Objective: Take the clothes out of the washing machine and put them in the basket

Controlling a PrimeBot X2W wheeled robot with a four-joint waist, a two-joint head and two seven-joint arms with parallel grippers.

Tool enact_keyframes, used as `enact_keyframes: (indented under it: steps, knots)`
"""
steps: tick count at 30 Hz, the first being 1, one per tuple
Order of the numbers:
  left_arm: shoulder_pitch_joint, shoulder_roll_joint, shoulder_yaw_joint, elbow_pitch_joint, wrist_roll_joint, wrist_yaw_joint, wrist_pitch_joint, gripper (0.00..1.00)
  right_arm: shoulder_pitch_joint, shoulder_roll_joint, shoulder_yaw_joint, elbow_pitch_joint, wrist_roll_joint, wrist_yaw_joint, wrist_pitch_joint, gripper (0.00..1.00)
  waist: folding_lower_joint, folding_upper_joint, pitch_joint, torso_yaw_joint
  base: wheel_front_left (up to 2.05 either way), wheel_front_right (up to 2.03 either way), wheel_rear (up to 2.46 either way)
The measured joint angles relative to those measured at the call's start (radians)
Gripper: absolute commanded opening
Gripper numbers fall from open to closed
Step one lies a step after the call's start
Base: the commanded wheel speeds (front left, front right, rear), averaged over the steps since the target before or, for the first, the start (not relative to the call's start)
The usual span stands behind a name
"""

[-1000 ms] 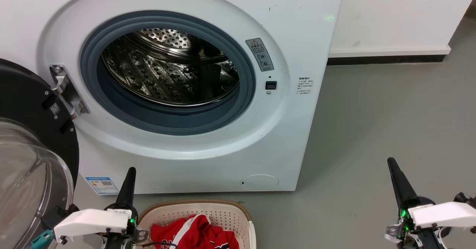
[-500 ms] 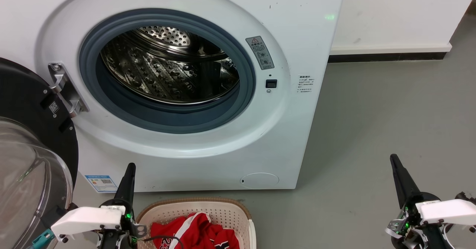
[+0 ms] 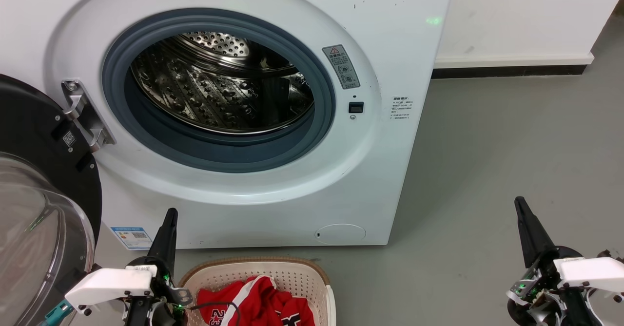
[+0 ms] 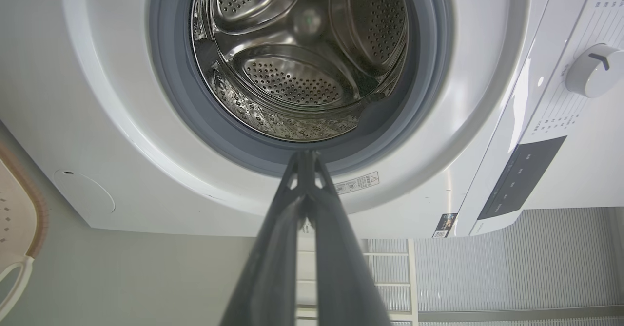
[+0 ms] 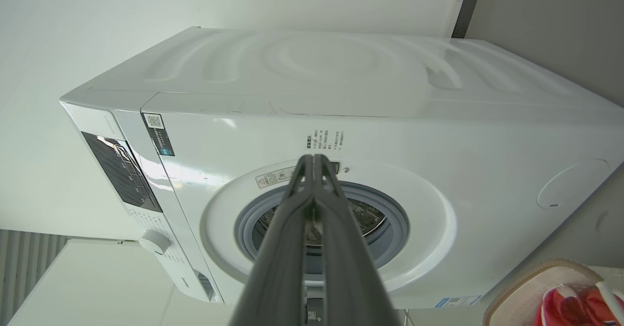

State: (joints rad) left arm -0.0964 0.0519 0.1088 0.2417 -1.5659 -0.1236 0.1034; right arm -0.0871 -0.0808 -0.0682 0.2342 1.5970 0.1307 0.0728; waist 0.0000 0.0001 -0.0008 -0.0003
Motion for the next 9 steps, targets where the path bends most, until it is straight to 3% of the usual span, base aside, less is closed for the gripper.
enact_keyframes:
  steps: [9]
  knots:
    - [-0.009, -0.001, 0.005, 0.005, -0.046, -0.006, 0.011, 0.00, -0.012, 0.001, -0.007, 0.009, 0.047, 0.000, 0.009, 0.00, 0.0000, 0.0000, 0.004, 0.000, 0.00, 0.00, 0.00]
